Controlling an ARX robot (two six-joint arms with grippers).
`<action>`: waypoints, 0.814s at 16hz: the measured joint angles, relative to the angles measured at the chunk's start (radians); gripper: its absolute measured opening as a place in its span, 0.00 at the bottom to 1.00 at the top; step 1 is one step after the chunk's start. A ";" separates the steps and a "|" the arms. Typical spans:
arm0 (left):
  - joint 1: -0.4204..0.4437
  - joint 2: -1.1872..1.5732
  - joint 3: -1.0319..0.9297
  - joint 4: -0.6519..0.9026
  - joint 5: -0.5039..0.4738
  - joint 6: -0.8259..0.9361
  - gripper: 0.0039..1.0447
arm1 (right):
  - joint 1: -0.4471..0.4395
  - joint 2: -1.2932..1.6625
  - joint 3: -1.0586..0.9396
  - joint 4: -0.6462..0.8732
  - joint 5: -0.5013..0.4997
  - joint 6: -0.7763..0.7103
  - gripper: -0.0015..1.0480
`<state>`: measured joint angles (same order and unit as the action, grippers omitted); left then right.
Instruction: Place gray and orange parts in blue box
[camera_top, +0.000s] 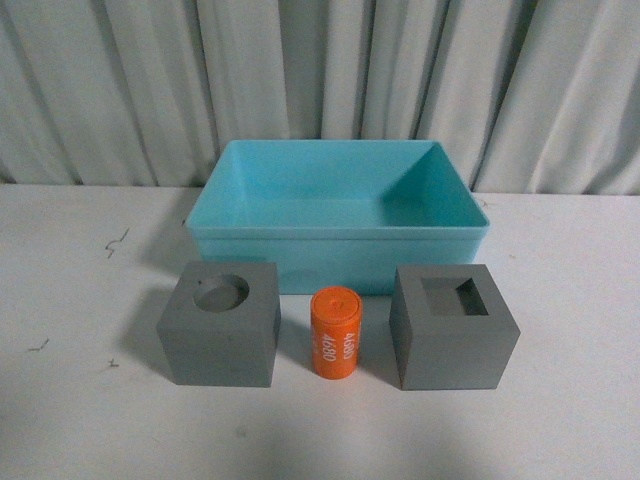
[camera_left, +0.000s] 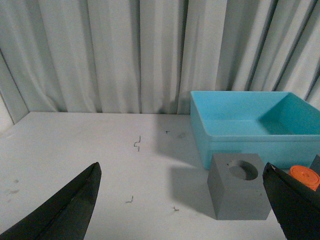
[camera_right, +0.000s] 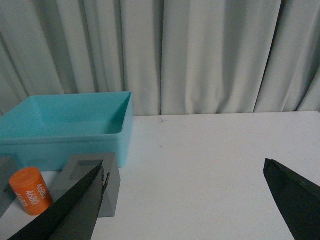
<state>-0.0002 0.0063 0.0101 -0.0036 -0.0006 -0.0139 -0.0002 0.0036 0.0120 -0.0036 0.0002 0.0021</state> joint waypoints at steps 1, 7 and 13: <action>0.000 0.000 0.000 0.000 0.000 0.000 0.94 | 0.000 0.000 0.000 0.000 0.000 0.000 0.94; 0.000 0.000 0.000 0.000 0.000 0.000 0.94 | 0.000 0.000 0.000 0.000 0.000 0.000 0.94; 0.000 0.000 0.000 0.000 0.000 0.000 0.94 | 0.000 0.000 0.000 0.000 0.000 0.000 0.94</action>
<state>-0.0002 0.0063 0.0101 -0.0036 -0.0006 -0.0139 -0.0002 0.0036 0.0120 -0.0036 0.0002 0.0021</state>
